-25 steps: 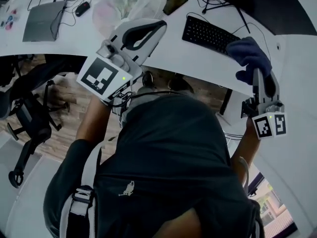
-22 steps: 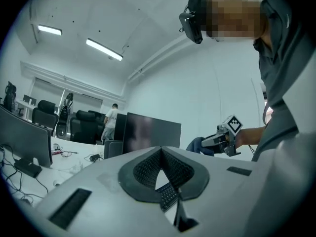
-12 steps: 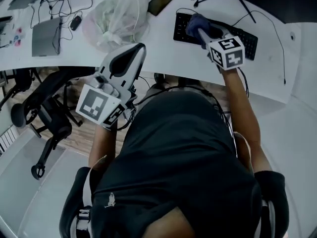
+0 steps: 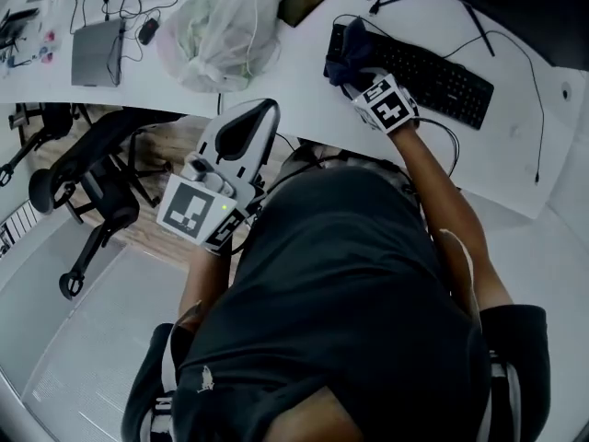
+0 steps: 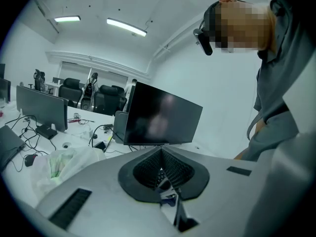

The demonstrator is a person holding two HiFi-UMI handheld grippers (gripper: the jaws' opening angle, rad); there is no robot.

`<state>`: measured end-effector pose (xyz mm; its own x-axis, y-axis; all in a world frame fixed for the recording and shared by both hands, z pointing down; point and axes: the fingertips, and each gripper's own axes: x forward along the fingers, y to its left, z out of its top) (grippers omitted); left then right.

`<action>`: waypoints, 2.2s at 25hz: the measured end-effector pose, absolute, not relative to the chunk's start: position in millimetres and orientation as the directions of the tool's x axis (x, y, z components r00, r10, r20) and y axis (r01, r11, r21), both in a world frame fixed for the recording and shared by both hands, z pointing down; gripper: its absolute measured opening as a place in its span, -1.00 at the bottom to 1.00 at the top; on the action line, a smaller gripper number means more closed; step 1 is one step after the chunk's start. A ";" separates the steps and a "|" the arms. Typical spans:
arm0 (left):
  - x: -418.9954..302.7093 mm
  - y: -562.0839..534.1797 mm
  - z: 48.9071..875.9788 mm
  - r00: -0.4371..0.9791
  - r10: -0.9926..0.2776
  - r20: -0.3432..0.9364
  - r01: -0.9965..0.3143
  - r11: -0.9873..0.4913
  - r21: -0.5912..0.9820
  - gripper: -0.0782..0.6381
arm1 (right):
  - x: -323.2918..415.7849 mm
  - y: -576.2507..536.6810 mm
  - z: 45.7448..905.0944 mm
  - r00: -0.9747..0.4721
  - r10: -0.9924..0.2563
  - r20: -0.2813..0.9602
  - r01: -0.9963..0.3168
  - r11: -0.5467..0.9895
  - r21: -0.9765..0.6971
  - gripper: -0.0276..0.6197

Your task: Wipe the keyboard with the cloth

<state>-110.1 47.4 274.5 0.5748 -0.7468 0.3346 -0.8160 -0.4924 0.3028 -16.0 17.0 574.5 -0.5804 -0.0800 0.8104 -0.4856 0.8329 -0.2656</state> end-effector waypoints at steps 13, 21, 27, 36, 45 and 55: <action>-56.2 51.3 273.8 0.600 -0.704 0.379 -0.799 -0.544 0.255 -0.78 | -14.8 -38.2 585.1 -0.521 -0.176 0.835 -0.443 0.892 -0.088 -0.70; -38.4 59.5 280.9 0.612 -0.702 0.364 -0.790 -0.554 0.261 -0.78 | 266.3 -13.4 576.5 -0.197 -0.349 0.916 -0.778 0.624 0.070 -0.71; -26.6 62.1 279.1 0.603 -0.710 0.365 -0.798 -0.545 0.258 -0.78 | 230.1 -32.0 566.7 -0.179 -0.393 0.902 -0.626 0.753 0.204 -0.71; 1.6 57.9 281.5 0.635 -0.665 0.392 -0.769 -0.588 0.250 -0.78 | -9.6 -23.1 539.9 -0.537 -0.232 0.811 -0.258 0.961 0.103 -0.72; 2.6 40.8 279.1 0.669 -0.632 0.390 -0.738 -0.625 0.254 -0.78 | 218.2 -53.1 578.5 -0.330 -0.355 0.875 -0.694 0.720 0.031 -0.72; -21.2 41.5 289.5 0.669 -0.639 0.379 -0.741 -0.611 0.277 -0.78 | 191.8 -63.9 573.3 -0.097 -0.441 0.892 -0.550 0.771 0.321 -0.72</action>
<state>-21.2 41.5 289.5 0.6691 -0.6391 0.3792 -0.7412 -0.6114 0.2772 191.8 -63.9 573.3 -0.0966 -0.4409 0.8923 -0.5500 0.7709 0.3213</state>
